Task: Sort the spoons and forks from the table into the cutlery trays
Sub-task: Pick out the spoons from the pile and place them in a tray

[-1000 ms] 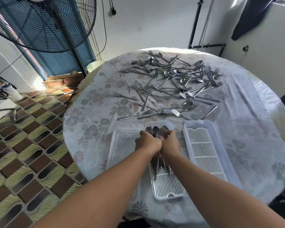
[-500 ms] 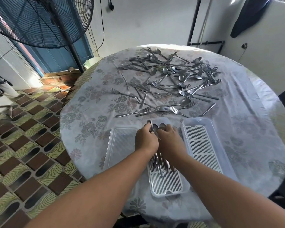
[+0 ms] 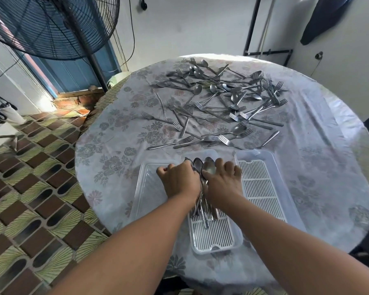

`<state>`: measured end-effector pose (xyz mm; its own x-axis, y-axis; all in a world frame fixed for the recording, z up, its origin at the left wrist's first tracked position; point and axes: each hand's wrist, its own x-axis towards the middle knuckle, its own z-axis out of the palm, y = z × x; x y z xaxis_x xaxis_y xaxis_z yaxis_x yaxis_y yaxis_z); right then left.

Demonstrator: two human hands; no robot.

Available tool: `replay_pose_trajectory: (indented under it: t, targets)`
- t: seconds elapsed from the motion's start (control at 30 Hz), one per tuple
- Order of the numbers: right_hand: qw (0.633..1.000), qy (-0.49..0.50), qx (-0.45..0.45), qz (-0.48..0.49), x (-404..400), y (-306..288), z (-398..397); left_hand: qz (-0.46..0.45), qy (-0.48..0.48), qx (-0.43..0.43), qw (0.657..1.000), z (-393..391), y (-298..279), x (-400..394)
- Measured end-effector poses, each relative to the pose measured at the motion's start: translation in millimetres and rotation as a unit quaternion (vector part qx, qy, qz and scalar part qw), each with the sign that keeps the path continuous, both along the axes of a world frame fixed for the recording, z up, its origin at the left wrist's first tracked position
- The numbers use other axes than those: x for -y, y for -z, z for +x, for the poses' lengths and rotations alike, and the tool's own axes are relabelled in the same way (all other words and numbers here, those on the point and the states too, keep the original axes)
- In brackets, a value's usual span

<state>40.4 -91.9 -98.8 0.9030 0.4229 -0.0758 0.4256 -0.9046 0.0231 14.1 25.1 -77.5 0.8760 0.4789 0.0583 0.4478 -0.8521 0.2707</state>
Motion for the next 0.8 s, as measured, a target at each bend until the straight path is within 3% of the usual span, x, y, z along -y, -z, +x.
replay_pose_trajectory:
  t: [0.1, 0.33, 0.47, 0.57, 0.8]
  targets:
    - [1.0, -0.016, -0.016, 0.006, 1.6, 2.3, 0.0, 0.035, 0.047, -0.013, 0.998, -1.2, 7.6, 1.4]
    - [0.998, -0.022, -0.056, -0.017, 7.3, 5.4, 0.7, 0.027, 0.125, -0.03, 0.991, -16.7, 10.9, -12.4]
    - [0.997, -0.031, -0.067, -0.019, 10.0, 1.4, 2.3, 0.079, 0.24, -0.064, 0.965, -24.5, 6.6, -23.0]
    - [0.996, -0.043, -0.072, -0.029, 10.2, 1.2, 3.1, 0.123, 0.273, -0.121, 0.946, -19.3, 0.5, -14.7]
    - [0.995, -0.057, -0.047, -0.069, 10.4, -0.1, 8.1, 0.216, 0.214, -0.201, 0.931, -2.2, -1.9, -16.3]
